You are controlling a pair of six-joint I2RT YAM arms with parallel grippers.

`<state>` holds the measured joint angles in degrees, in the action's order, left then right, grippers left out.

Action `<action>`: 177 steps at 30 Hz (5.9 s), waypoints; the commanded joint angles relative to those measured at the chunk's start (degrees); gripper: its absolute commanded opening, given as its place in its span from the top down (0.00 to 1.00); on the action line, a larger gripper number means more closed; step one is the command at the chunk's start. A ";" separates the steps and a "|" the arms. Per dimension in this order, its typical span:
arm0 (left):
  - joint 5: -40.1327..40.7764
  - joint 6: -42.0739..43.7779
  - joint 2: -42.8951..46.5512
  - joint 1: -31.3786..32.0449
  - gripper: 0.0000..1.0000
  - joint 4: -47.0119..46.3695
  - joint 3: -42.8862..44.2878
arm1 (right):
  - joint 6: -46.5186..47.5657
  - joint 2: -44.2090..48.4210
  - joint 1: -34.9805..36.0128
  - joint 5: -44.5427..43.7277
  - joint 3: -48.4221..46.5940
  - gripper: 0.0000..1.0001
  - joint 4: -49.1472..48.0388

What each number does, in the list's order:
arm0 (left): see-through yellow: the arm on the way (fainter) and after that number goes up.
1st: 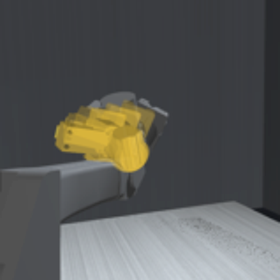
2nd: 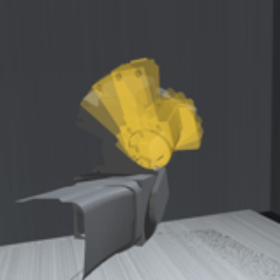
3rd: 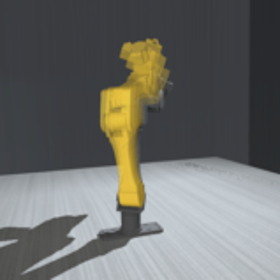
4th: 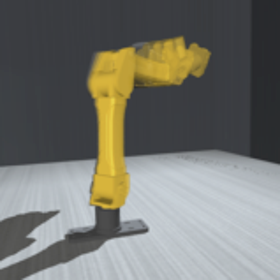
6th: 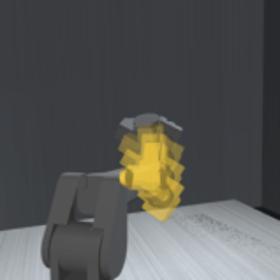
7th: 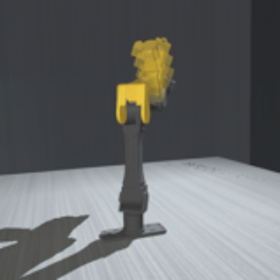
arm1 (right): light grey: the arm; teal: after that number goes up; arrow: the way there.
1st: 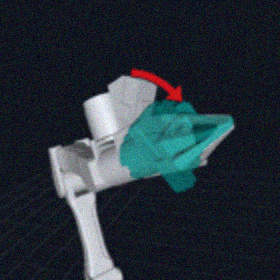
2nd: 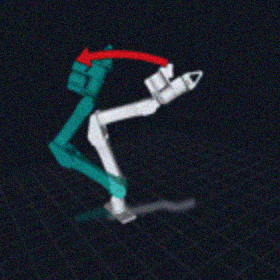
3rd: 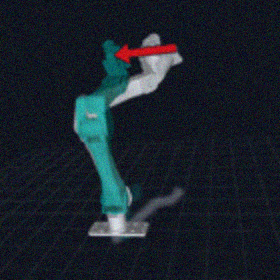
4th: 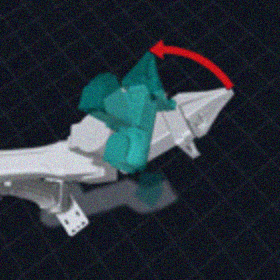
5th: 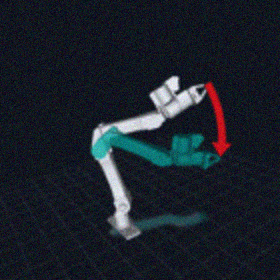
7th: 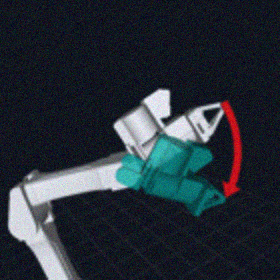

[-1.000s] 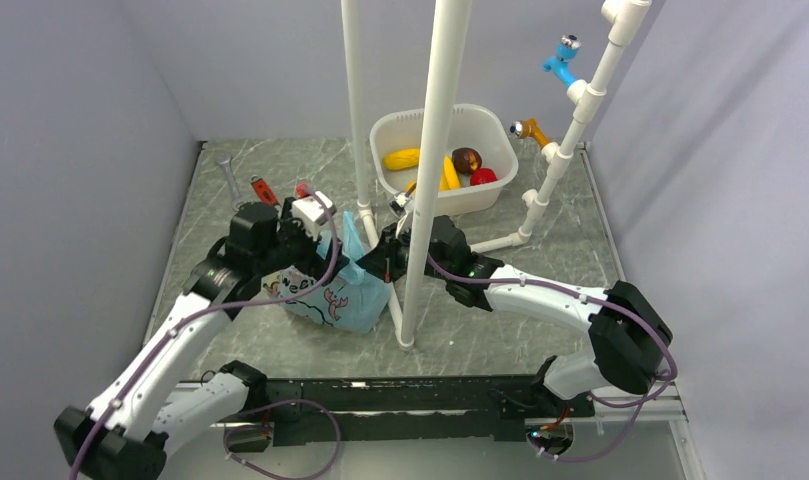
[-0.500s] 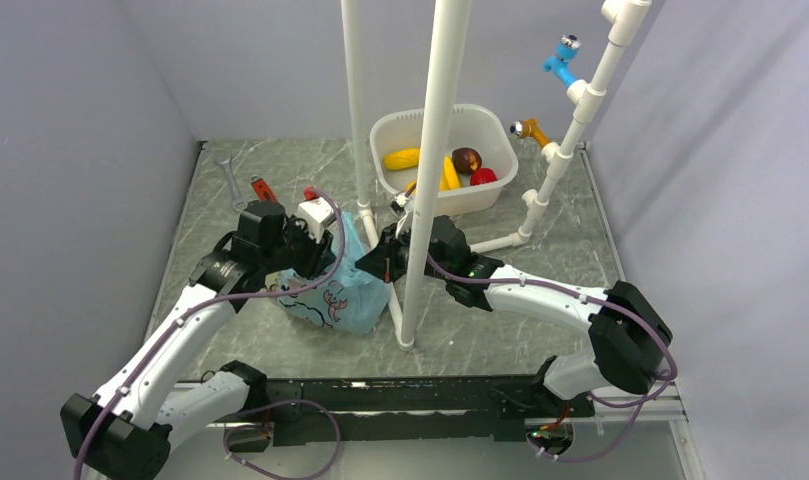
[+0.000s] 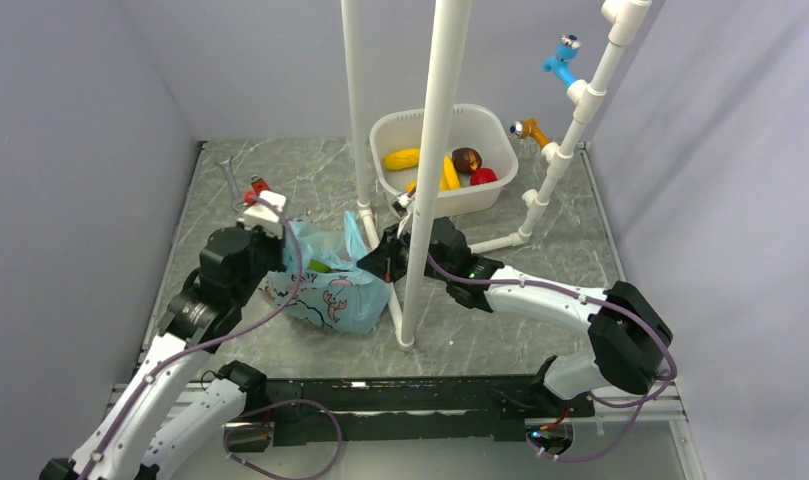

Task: Take the fake fruits out of the plastic bag
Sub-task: Adjust the plastic bag at the center of the board.

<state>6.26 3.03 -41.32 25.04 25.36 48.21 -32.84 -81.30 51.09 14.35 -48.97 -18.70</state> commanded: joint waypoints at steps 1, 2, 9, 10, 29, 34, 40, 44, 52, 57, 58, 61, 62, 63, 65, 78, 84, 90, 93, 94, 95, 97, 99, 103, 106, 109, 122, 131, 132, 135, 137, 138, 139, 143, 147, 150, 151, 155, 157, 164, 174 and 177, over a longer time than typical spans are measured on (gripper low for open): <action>25.76 -8.09 7.39 -0.25 1.00 -7.66 -3.94 | -1.56 3.05 -0.09 -4.79 2.00 1.00 -4.64; 28.57 -8.49 9.25 -0.30 1.00 -9.89 -5.45 | -2.01 3.85 -0.04 -5.54 3.71 1.00 -7.30; 36.12 -11.76 13.81 -0.47 1.00 -9.87 -7.51 | -4.02 10.74 -0.09 -9.80 17.55 1.00 -21.14; 35.17 -11.52 13.43 -0.51 1.00 -9.58 -7.18 | -4.22 11.95 -0.11 -10.63 18.68 1.00 -22.33; 6.85 -15.55 14.94 -0.52 0.01 9.42 6.17 | -0.20 10.44 -0.24 -1.59 13.89 1.00 -16.68; -8.54 -11.46 11.08 -0.52 0.01 15.26 13.60 | 0.50 9.36 -0.33 -0.35 13.41 1.00 -16.48; -18.08 -6.13 6.24 -0.52 0.01 20.48 17.07 | -0.24 9.32 -0.29 1.60 14.00 1.00 -18.03; -19.37 -4.23 2.44 -0.52 0.01 23.79 17.00 | -0.07 9.47 -0.31 1.16 13.77 1.00 -17.12; -7.37 -0.99 1.42 -0.52 0.01 25.25 13.46 | -0.32 8.61 -0.26 0.48 13.64 1.00 -16.91; 6.04 -2.55 1.01 -0.52 0.38 22.65 12.86 | 0.09 6.86 -0.29 -1.34 11.61 1.00 -14.86; 7.48 -2.66 0.91 -0.52 0.43 21.75 13.00 | 0.27 6.28 -0.33 -1.60 10.97 1.00 -14.30; 10.11 -2.61 1.10 -0.52 0.74 17.58 12.86 | 1.47 3.51 -0.55 -3.89 6.62 0.99 -8.66; 11.62 -2.59 1.07 -0.52 0.90 15.82 12.61 | 1.87 2.61 -0.56 -6.18 4.58 0.99 -5.75; 13.53 -4.14 0.88 -0.52 1.00 14.18 12.42 | 2.23 1.61 -0.66 -8.39 2.68 0.99 -3.22; 16.81 -4.44 -0.32 -0.60 1.00 11.44 12.71 | 2.85 -0.40 -1.69 -10.77 -1.33 1.00 0.10; 28.38 -10.15 -9.92 -6.47 1.00 8.87 25.87 | 5.58 -9.50 -9.43 -1.91 -24.19 1.00 7.38; 30.13 -12.21 -1.75 -7.55 1.00 7.17 20.57 | 5.62 -10.54 -9.43 0.66 -28.40 1.00 7.31; 29.37 -16.69 8.74 -7.55 1.00 11.00 13.40 | 3.72 -10.65 -9.40 4.93 -23.92 1.00 4.61; 22.60 -21.76 15.02 -7.55 1.00 14.14 8.19 | 1.39 -8.80 -9.15 6.39 -17.75 1.00 2.25; 20.49 -24.28 16.85 -7.55 1.00 15.95 6.92 | 0.97 -7.42 -8.76 6.57 -15.29 1.00 1.45; 18.31 -27.90 18.34 -7.55 1.00 18.43 6.16 | 0.60 -6.20 -8.28 6.09 -12.62 0.99 0.91; 12.78 -34.55 21.62 -7.55 1.00 23.17 4.70 | -0.38 -3.83 -7.22 4.45 -7.58 0.99 0.89; 8.44 -39.34 25.27 -7.55 1.00 25.89 3.31 | -1.36 -1.40 -6.08 2.23 -2.94 0.98 1.22; 6.14 -42.67 30.80 -7.55 1.00 30.93 2.63 | -2.83 1.44 -4.86 -1.08 3.82 0.93 2.47; 2.04 -43.84 32.50 -7.55 1.00 33.97 2.63 | -1.46 2.75 -4.64 -2.30 4.13 0.85 5.93; -1.13 -43.88 33.01 -7.55 1.00 37.22 3.38 | 3.27 4.43 -4.63 -1.61 0.42 0.65 11.73; -15.85 -35.22 34.01 -7.55 0.96 46.84 6.71 | 18.02 -0.60 -4.87 4.18 -13.21 0.11 17.34; -8.59 -34.18 33.40 -7.55 0.99 52.36 11.01 | 16.61 -4.36 -4.45 1.34 -12.23 0.28 12.54; -8.66 -34.15 33.33 -7.55 0.99 52.55 10.91 | 16.44 -3.82 -4.49 0.73 -10.51 0.32 11.64; -9.25 -34.04 33.29 -7.57 1.00 52.76 10.18 | 16.60 -1.94 -4.41 -0.43 -7.16 0.56 8.84; -9.46 -34.11 33.39 -7.55 1.00 52.98 9.77 | 15.71 -0.53 -4.45 -3.53 -5.88 0.83 7.52; -9.84 -33.99 33.40 -7.55 1.00 53.15 9.66 | 14.64 0.39 -4.49 -5.24 -5.27 0.93 6.30; -10.16 -33.83 33.41 -7.55 1.00 53.48 9.70 | 13.67 1.32 -4.57 -6.49 -4.51 0.97 4.87; -9.43 -30.90 33.24 -7.55 0.56 51.86 12.03 | 10.37 4.38 -4.61 -6.00 -2.86 1.00 -0.94; -8.79 -27.24 26.83 -7.55 0.32 45.67 18.67 | 6.56 3.36 -4.46 -0.89 -1.14 0.99 -7.65; -7.92 -22.03 20.20 -7.55 0.16 40.79 24.86 | 5.45 2.04 -4.44 -1.13 -2.28 0.97 -6.58; -7.28 -20.20 17.91 -7.55 0.12 39.52 26.91 | 5.16 1.76 -4.50 -1.35 -2.80 0.96 -5.94; -7.56 -13.02 8.30 -7.55 0.01 35.29 31.07 | 3.59 1.53 -4.46 -1.92 -5.15 0.75 -1.10; -9.96 -12.18 3.04 -7.55 0.01 33.62 30.71 | 2.57 1.88 -4.43 -2.53 -5.62 0.68 1.61; -24.15 -6.36 -11.25 -7.55 0.01 18.93 21.81 | 1.21 4.53 -4.36 -4.53 -5.32 0.43 5.84; -15.53 2.55 -22.50 -1.94 0.01 14.28 14.88 | -8.59 6.52 -2.99 -10.21 -5.16 0.10 17.22; -12.30 2.81 -20.78 -1.92 0.01 8.49 10.09 | -13.93 6.48 -2.01 -10.88 -4.12 0.09 18.41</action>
<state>-10.13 3.55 -65.65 22.94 43.51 62.13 -38.68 -76.36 47.66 6.04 -52.07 -3.88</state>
